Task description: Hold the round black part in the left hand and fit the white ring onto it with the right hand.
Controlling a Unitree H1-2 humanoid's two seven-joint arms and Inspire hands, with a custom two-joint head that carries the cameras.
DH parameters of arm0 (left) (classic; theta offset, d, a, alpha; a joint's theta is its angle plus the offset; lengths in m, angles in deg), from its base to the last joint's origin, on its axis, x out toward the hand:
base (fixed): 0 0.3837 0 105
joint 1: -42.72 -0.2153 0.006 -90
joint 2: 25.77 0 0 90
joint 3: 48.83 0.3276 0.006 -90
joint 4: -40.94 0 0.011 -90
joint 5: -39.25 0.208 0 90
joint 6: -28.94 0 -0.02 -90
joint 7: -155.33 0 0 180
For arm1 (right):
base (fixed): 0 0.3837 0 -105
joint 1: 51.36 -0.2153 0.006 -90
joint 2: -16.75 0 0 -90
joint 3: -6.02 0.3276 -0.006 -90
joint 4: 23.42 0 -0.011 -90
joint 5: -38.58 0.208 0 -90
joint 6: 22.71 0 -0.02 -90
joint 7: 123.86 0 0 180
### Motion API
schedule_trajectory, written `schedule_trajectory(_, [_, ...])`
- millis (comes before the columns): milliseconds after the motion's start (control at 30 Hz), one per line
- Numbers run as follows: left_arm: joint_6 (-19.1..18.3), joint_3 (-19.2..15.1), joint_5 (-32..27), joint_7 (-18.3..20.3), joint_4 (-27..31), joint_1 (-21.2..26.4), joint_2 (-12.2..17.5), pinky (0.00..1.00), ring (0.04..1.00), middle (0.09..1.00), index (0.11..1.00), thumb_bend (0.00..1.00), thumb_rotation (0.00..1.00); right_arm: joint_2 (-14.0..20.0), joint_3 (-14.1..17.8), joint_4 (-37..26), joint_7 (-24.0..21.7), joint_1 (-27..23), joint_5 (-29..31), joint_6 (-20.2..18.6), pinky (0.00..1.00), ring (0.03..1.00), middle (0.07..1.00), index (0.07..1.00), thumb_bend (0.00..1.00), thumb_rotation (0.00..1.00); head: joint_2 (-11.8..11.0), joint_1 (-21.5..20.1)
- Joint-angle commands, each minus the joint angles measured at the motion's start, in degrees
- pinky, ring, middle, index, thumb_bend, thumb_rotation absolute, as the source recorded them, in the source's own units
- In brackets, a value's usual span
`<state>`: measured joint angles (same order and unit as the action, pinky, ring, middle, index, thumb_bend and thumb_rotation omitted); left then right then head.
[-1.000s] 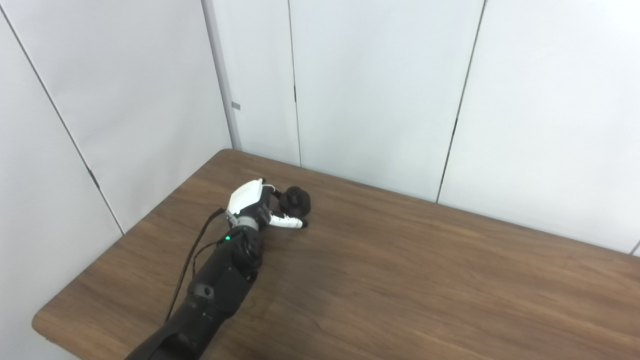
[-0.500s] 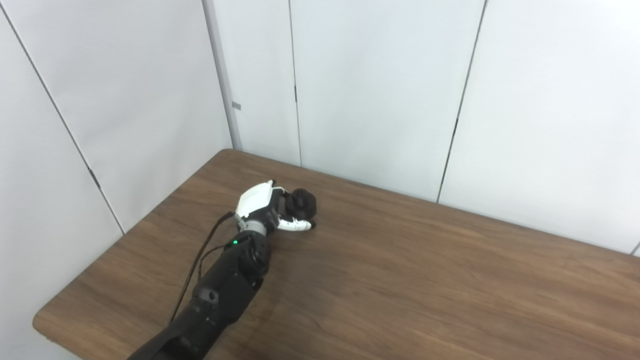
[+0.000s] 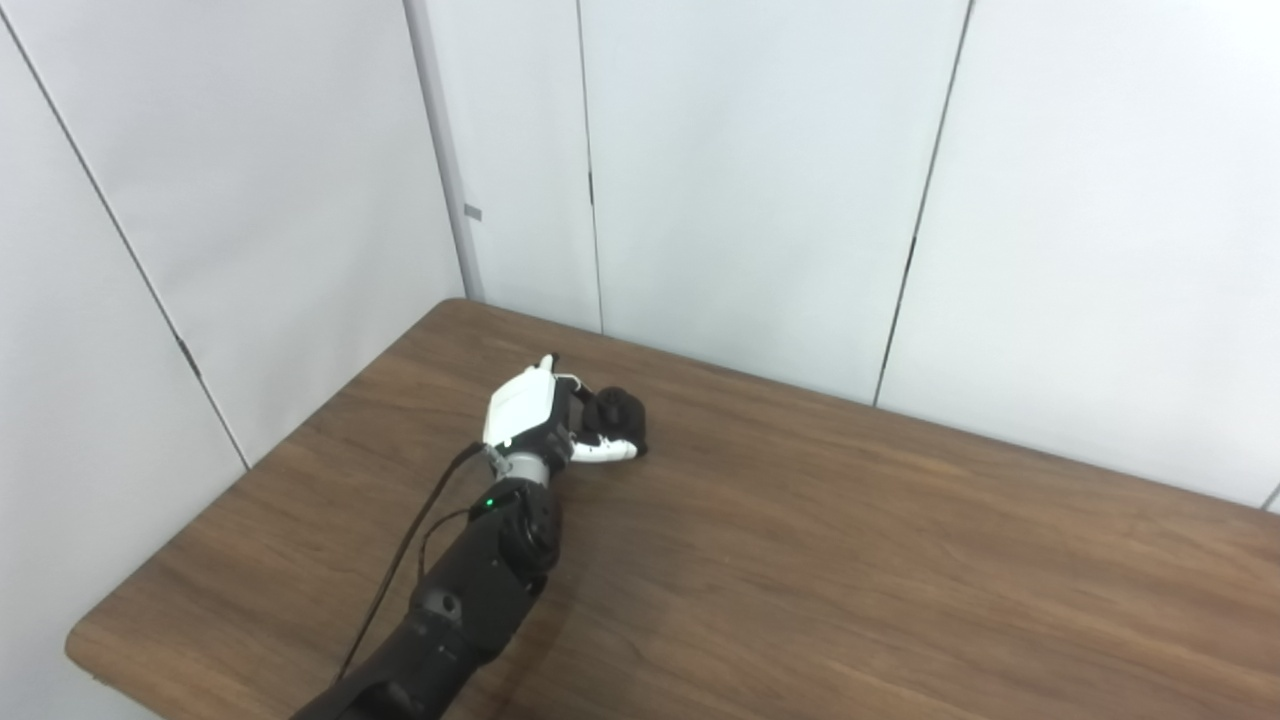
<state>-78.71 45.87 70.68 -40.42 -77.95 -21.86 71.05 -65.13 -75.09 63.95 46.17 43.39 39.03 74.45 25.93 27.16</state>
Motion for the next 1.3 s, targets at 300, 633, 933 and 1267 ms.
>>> schedule_trajectory(300, [5.22,1.04,-1.22,-1.61,-1.76,0.38,-0.84,1.00,1.000,0.919,0.477,0.52,0.04,0.94,0.36,0.03,0.28,0.59,-0.45,-0.69,0.84,0.988,1.000,0.885,0.47,0.40,0.01,-0.07])
schedule_trajectory(633, [6.54,2.42,-1.22,-0.13,2.73,-2.39,-0.48,1.00,1.000,0.901,0.478,0.52,0.05,0.89,-0.24,-1.15,0.64,1.10,-1.92,-1.20,0.79,0.964,0.989,0.875,0.48,0.42,-0.03,-2.80])
schedule_trajectory(933, [7.32,7.47,2.45,3.27,13.32,-7.38,1.01,1.00,1.000,0.906,0.478,0.52,0.05,-0.34,-0.70,-4.82,1.42,2.03,-3.36,-2.10,0.72,0.943,0.983,0.851,0.55,0.42,0.20,-6.63])
schedule_trajectory(1267, [11.36,9.09,2.46,8.22,23.99,-12.33,1.65,1.00,1.000,0.894,0.478,0.52,0.05,-0.57,-0.22,-7.71,3.21,0.19,-7.36,-3.48,0.76,0.947,0.965,0.818,0.60,0.35,0.18,-13.67])
